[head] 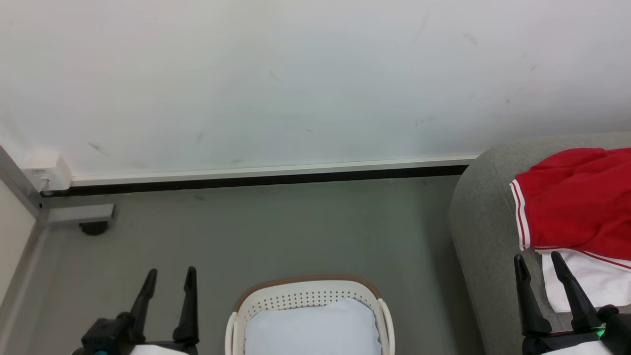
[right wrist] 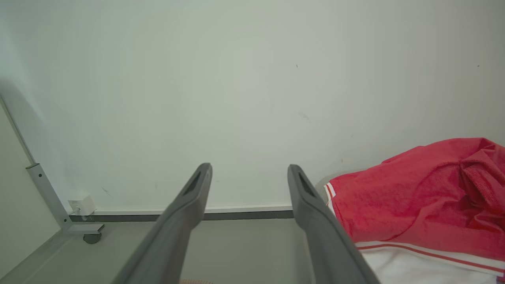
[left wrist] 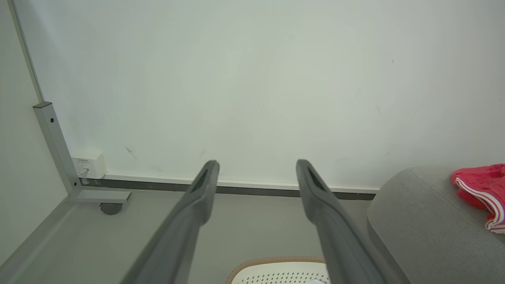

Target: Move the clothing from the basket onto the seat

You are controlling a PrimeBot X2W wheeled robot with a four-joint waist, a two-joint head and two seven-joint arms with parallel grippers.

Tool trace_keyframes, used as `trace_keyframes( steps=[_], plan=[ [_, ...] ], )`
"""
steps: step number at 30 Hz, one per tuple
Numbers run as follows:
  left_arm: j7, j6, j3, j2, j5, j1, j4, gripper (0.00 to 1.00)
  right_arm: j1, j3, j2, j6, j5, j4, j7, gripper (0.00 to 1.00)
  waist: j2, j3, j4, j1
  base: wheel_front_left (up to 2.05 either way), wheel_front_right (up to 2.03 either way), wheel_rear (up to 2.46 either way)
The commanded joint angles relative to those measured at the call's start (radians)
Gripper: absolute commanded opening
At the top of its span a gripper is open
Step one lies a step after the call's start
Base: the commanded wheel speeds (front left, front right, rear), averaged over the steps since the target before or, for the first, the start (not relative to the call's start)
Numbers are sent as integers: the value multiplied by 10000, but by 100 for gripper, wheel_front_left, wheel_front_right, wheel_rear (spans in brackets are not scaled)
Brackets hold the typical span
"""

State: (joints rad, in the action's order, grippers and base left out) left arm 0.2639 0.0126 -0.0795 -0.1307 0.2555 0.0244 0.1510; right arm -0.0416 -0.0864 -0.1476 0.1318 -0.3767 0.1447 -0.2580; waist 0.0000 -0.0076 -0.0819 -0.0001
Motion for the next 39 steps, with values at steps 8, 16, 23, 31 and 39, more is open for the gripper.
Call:
trace_keyframes(
  steps=[8,16,23,31,39],
  plan=[
    [6,492,600,362,-619,-15,176,100,-96,82,129,-23,42,45,-70,100,0,-3,-100,1,0,0,0],
    [7,728,881,553,-887,59,234,100,-143,53,230,-23,90,160,-73,100,0,3,-111,1,0,0,0],
    [7,875,1037,671,-996,74,322,100,-214,41,255,-23,85,239,-75,100,0,-1,-94,1,0,0,0],
    [-12,936,1069,779,-847,-61,620,0,-32,-24,298,0,57,441,-24,0,0,-13,-94,1,0,0,0],
    [-507,963,1254,787,645,115,778,0,-74,156,352,-1,-1283,508,342,0,0,-6,-37,1,0,0,0]
  ],
)
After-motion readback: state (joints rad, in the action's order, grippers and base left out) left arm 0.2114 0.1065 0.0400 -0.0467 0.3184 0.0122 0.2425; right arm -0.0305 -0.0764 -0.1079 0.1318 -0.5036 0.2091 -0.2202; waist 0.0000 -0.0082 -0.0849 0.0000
